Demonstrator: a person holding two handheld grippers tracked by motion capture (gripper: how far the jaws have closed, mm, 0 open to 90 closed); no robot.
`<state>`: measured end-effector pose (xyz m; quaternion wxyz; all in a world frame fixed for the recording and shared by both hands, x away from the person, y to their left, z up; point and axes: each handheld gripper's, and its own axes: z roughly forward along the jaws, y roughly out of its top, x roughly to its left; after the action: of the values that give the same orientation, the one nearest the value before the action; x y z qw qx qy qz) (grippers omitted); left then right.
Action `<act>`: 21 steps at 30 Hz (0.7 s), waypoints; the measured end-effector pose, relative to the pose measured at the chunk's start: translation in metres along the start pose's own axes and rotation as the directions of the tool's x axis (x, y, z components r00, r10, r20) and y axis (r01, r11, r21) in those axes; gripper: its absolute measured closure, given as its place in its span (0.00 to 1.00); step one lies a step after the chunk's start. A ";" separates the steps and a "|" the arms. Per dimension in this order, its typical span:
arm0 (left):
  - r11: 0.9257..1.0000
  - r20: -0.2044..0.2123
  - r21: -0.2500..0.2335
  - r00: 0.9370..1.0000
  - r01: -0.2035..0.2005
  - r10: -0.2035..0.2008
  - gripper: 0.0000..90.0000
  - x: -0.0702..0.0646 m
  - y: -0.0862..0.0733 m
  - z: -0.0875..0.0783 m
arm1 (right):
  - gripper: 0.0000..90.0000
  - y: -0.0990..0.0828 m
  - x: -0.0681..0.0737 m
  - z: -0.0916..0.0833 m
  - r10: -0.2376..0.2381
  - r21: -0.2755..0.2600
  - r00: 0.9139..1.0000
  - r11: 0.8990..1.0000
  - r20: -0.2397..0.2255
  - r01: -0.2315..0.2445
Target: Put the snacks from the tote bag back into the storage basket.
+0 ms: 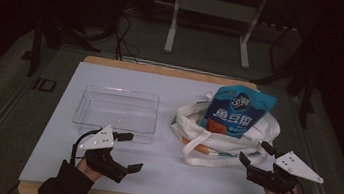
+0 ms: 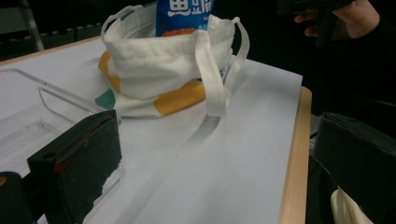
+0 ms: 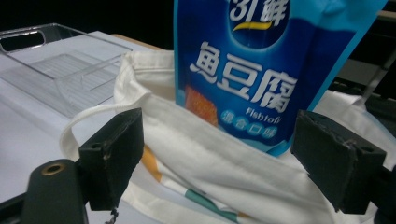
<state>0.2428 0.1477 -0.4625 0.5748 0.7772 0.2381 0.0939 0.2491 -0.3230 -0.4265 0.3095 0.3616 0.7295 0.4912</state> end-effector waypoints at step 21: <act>0.998 0.008 0.006 0.998 -0.055 0.055 0.01 0.008 0.041 0.023 | 0.19 0.028 -0.018 -0.004 -0.042 -0.036 0.999 0.998 0.029 0.043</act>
<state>0.2702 0.1232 -0.4325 0.5705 0.7856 0.2147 0.1060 0.2624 -0.3328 -0.3968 0.3366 0.3472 0.7234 0.4927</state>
